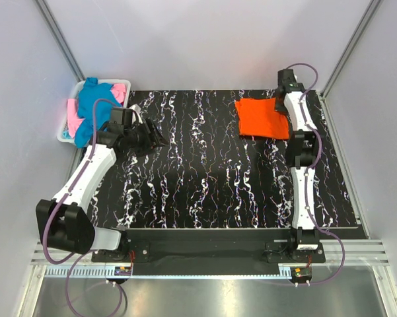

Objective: Fold and stack the t-shirts
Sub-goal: Neatly place the folded tshirt to the corner

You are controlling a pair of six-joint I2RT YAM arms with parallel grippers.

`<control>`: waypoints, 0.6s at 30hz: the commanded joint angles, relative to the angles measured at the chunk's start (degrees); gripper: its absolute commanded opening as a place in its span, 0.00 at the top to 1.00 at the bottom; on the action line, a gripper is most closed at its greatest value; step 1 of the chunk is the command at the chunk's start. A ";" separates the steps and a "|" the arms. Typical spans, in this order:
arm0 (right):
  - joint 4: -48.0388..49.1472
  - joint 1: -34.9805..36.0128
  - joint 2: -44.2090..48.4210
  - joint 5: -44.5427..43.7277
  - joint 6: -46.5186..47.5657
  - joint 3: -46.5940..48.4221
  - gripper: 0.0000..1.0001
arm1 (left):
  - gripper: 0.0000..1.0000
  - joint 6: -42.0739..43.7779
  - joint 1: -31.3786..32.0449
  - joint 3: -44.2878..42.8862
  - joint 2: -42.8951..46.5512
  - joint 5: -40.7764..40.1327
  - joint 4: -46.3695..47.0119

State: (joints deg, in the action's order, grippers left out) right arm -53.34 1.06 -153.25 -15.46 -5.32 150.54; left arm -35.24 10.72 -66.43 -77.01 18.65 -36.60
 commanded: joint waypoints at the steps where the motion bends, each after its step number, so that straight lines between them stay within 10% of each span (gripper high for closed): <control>1: 8.33 -0.70 -0.91 -8.70 4.97 3.09 1.00 | 0.31 1.58 -0.35 0.25 0.38 0.42 0.83; 18: 25.47 -10.55 -4.95 -15.65 11.47 5.20 1.00 | 0.31 3.34 -0.35 -1.68 -3.23 1.03 1.00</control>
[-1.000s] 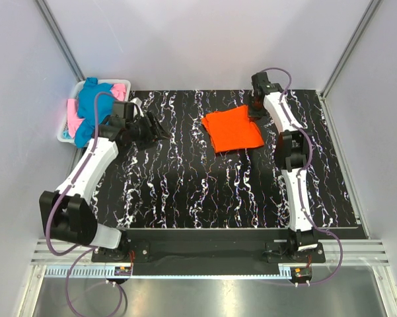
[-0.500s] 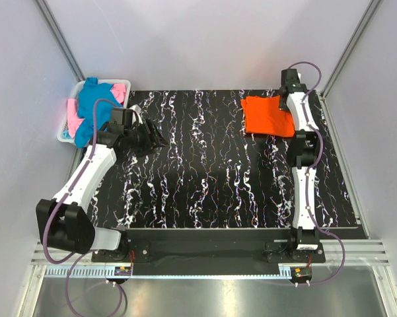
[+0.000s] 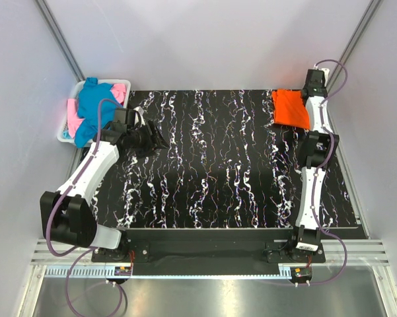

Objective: Fold and stack the t-shirts
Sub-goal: Neatly place the folded tshirt to the corner

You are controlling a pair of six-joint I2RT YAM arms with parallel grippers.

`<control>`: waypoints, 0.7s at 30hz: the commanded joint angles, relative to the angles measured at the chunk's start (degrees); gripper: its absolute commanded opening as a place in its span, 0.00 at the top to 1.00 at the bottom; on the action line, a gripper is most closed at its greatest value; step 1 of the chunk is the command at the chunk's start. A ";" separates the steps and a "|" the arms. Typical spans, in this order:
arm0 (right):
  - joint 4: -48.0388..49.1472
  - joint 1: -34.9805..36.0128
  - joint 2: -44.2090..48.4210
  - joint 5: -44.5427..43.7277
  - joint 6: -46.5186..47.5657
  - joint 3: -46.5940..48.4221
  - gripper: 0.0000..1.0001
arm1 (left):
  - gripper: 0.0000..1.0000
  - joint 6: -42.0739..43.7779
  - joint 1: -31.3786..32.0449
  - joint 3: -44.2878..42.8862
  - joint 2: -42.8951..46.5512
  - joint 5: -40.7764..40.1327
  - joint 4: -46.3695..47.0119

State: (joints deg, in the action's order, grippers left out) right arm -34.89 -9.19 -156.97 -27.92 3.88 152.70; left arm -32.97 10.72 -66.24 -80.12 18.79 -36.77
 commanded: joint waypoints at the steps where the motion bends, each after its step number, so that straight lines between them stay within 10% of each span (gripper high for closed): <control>1: 7.90 -0.65 -1.59 -3.97 2.79 2.95 1.00 | 0.31 0.98 -0.35 -1.88 -0.39 1.25 1.18; 21: 23.56 -3.47 -7.04 -14.35 9.74 0.93 1.00 | 0.31 0.98 0.18 -1.97 -2.94 0.37 1.35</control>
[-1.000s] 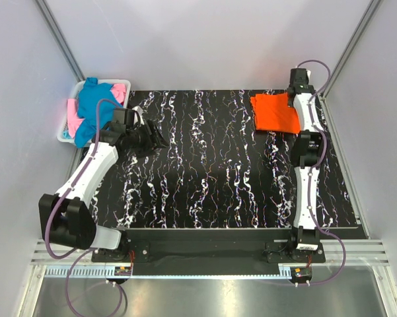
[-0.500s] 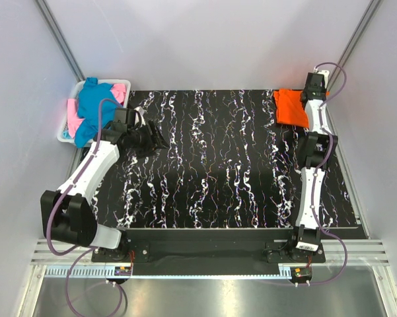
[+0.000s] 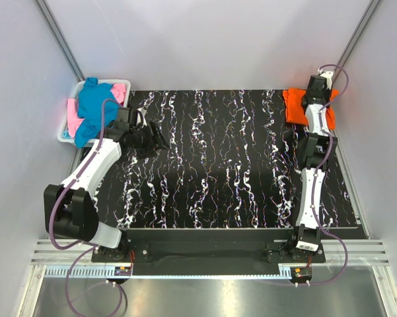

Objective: Fold and stack the t-shirts
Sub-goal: Neatly place the folded tshirt to the corner

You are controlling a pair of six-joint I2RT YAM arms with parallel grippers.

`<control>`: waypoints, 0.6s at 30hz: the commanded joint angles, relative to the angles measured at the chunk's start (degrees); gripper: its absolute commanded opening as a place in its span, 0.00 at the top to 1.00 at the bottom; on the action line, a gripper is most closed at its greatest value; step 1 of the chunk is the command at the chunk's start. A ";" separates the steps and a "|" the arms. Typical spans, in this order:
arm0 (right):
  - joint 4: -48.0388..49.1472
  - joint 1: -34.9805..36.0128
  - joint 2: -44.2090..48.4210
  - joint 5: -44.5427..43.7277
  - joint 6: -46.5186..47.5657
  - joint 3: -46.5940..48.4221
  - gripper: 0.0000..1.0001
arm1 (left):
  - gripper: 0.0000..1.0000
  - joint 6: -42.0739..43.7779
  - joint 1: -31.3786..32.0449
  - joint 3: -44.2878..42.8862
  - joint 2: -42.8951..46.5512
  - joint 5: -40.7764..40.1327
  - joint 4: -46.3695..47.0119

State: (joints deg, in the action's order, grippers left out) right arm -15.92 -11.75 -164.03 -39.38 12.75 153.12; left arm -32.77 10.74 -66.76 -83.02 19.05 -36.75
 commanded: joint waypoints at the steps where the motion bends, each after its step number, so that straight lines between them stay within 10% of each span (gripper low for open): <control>1: 4.67 -0.91 -0.07 -2.99 0.78 0.43 0.99 | 0.31 0.87 0.16 -1.53 -0.12 0.11 1.33; 4: 4.85 -0.91 0.11 -4.56 -0.71 0.34 0.52 | 0.31 0.96 0.33 -1.62 -0.30 0.29 1.42; 7: 4.85 -0.82 2.04 -2.64 -1.94 -2.20 0.38 | 0.31 0.96 0.51 -1.53 -0.38 0.20 1.42; 18: 2.57 1.98 14.16 -1.66 -4.14 -13.79 0.46 | 0.31 0.87 0.86 -1.53 0.84 -0.06 1.51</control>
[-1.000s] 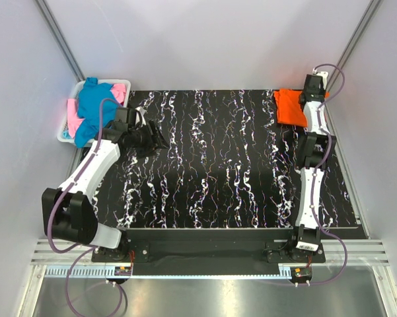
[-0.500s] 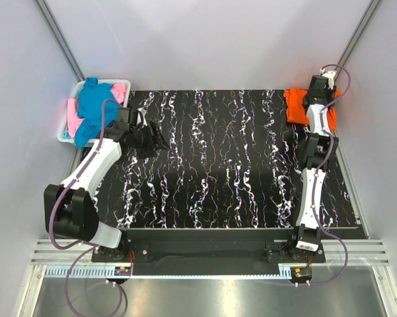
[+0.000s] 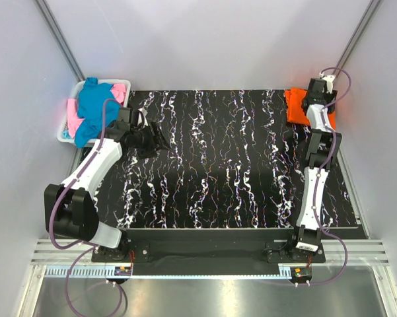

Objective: Fold and stack the t-shirts
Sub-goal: Neatly place the folded tshirt to the corner, then reset both grippers

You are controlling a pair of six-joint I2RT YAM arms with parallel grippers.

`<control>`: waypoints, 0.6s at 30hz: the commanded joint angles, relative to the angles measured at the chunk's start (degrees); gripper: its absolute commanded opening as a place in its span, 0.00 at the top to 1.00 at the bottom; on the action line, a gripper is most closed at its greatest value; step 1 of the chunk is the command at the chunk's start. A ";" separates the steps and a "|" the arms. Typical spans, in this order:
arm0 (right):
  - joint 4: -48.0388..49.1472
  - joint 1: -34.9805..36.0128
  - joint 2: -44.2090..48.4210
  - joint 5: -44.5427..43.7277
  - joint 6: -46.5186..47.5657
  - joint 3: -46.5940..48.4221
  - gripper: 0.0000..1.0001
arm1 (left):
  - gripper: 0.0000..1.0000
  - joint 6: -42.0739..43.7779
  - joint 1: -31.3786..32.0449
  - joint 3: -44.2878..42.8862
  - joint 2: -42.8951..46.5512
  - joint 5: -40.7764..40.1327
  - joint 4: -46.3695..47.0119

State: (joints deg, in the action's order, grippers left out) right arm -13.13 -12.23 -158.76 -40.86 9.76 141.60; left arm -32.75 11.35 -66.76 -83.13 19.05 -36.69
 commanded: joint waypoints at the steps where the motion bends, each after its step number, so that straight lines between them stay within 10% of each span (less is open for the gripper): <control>1: -0.67 3.08 10.04 -0.71 -1.15 -3.08 0.46 | 0.31 0.85 0.25 -1.53 1.39 -0.24 1.44; 18: -20.36 19.41 45.63 24.34 -23.38 -34.70 0.39 | 0.22 4.27 1.83 -3.99 2.36 -7.79 -3.20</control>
State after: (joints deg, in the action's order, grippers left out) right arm -29.39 1.69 -117.62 -20.16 -9.58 111.94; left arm -30.92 12.45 -67.02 -82.41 13.82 -38.15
